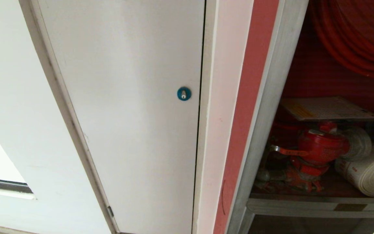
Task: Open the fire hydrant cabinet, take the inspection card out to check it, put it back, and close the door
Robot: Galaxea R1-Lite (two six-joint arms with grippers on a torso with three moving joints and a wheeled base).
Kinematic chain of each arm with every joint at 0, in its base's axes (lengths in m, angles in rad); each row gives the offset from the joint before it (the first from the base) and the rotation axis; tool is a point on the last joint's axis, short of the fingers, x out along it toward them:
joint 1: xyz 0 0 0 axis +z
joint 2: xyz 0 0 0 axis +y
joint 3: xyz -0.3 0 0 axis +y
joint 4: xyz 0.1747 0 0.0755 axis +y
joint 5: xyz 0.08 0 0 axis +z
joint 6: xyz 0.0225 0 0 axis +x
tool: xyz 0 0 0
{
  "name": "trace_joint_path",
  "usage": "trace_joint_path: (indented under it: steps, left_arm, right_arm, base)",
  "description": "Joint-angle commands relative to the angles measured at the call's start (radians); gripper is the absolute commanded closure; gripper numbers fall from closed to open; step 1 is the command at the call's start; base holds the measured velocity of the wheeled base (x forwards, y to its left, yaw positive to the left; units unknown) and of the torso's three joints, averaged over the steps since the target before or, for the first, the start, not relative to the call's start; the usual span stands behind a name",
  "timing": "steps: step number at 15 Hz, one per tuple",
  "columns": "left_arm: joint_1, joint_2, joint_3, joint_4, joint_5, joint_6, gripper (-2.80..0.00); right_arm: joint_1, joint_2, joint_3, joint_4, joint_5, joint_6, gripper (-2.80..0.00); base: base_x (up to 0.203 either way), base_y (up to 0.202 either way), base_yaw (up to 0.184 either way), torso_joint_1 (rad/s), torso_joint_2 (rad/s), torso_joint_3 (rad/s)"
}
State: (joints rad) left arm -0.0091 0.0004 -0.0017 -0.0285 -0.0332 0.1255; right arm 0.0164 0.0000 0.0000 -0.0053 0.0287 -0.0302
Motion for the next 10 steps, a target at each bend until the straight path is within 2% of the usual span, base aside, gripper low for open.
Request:
trace_joint_path:
  steps: [1,4,10]
  left_arm:
    - [0.0,-0.002,0.0,0.034,-0.001,-0.004,0.0]
    - [0.0,-0.002,0.0,0.036,0.006,-0.054,0.0]
    - [0.0,-0.002,0.0,0.036,0.006,-0.058,0.0]
  right_arm:
    - [0.0,0.002,0.005,-0.001,0.0,0.0,0.0]
    - [0.0,0.002,0.005,-0.001,0.0,0.0,0.0]
    - [0.0,0.002,0.005,-0.001,0.0,0.0,0.0]
  base:
    - [0.0,0.0,0.0,0.0,0.0,0.0]
    - [0.0,0.0,0.0,0.0,0.0,0.0]
    - [0.0,0.0,0.0,0.0,0.0,0.0]
